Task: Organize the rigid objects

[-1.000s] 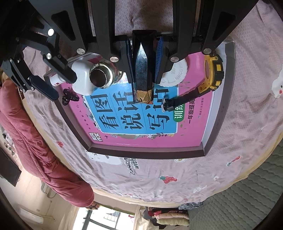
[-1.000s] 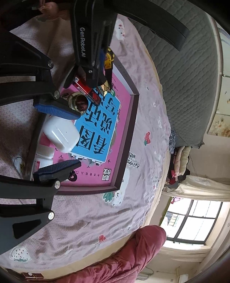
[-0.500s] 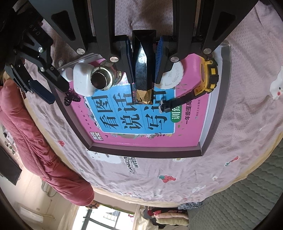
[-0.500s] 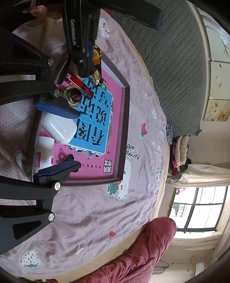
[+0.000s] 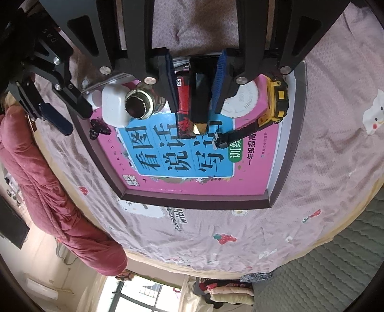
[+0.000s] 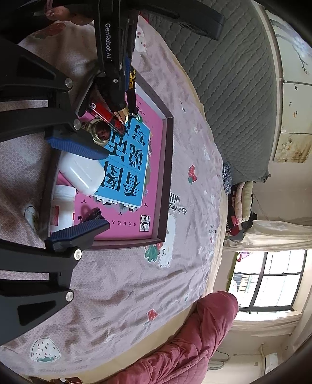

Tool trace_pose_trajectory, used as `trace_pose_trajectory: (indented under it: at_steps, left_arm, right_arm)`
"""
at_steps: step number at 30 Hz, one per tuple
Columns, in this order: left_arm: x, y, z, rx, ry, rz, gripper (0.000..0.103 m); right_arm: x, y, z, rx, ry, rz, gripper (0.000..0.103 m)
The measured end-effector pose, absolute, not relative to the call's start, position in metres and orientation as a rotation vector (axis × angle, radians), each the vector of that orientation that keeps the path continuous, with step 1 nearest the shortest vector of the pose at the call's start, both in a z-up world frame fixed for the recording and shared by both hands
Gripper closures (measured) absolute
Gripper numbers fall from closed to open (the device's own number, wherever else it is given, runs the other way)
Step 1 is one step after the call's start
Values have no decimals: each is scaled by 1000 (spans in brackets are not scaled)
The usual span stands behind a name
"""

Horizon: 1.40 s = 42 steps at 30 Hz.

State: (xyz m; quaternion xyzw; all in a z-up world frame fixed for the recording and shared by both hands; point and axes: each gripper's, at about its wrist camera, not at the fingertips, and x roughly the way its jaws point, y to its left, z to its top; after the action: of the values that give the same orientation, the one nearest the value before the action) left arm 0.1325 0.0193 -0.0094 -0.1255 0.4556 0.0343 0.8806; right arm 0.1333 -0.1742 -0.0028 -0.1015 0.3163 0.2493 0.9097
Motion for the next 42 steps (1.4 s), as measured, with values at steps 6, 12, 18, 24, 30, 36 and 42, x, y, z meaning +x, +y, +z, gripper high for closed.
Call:
trace_pose_trajectory:
  at_steps: [6,12,18,24,30,36,42]
  left_arm:
    - [128,16,-7,-247,941,72,54]
    - [118,14,5,-224,910,83,45]
    - [107,15,18,-209,881,94,39]
    - [89,20,28,-208,850,116,30]
    - [68,22,34,-199,835,125,28]
    - [47,17,32,-176,827,143,28]
    - [31,9,27,-162,854,140,28]
  right_arm:
    - [129,-176,3,-195,639,502,51]
    - [120,-179,11,-170,627,485,51]
    - [113,-181,17,-139,633,469,50]
    - [99,-180,24,-134,630,455,50]
    - [79,-174,28,-155,641,445,50]
    - [58,-171,29,-174,647,432,50]
    - [46,-172,25,-157,685,421,50]
